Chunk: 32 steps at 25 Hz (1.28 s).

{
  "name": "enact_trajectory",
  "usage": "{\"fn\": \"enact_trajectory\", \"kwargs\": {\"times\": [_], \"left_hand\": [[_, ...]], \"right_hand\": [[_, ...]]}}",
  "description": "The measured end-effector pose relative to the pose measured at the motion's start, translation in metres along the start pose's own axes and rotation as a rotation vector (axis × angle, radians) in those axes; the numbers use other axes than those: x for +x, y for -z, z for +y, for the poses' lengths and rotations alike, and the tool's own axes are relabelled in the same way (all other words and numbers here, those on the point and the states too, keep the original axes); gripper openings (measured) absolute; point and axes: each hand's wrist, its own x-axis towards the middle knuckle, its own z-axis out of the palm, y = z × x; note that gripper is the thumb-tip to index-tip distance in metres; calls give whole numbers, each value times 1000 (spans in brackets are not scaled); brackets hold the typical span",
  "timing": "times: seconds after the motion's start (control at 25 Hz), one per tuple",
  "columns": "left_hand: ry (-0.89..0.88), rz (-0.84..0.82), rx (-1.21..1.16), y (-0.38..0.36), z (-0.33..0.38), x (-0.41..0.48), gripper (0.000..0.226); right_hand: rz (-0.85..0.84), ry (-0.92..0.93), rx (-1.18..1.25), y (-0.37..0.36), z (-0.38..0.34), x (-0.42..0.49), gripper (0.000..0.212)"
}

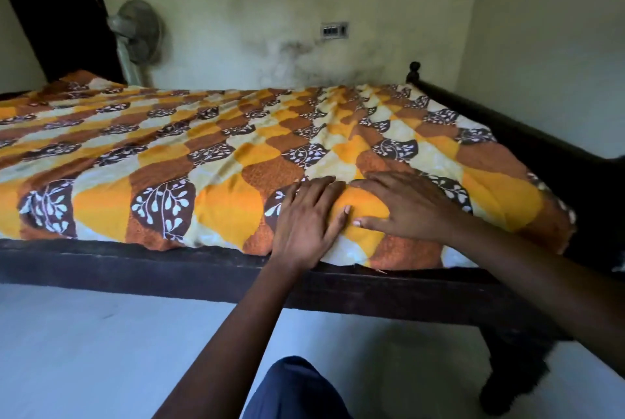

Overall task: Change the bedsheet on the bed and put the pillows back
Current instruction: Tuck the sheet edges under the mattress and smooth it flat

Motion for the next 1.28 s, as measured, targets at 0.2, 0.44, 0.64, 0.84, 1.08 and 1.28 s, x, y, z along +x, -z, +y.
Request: {"fn": "enact_trajectory", "kwargs": {"times": [0.2, 0.44, 0.64, 0.84, 1.08, 1.28], "left_hand": [[3, 58, 156, -23, 3, -9, 46], [13, 196, 202, -45, 5, -12, 46], [37, 206, 183, -46, 5, -15, 45], [88, -138, 112, -17, 13, -11, 48], [268, -679, 17, 48, 38, 11, 60], [737, -894, -284, 146, 78, 41, 51]], "right_hand": [[80, 36, -111, -21, 2, -11, 70], [182, 76, -68, -33, 3, -13, 68], [166, 31, 38, -37, 2, -14, 67], [-44, -10, 108, -25, 2, -12, 68], [-455, -58, 295, 30, 6, -2, 73], [-795, -208, 521, 126, 29, 3, 57]]}}
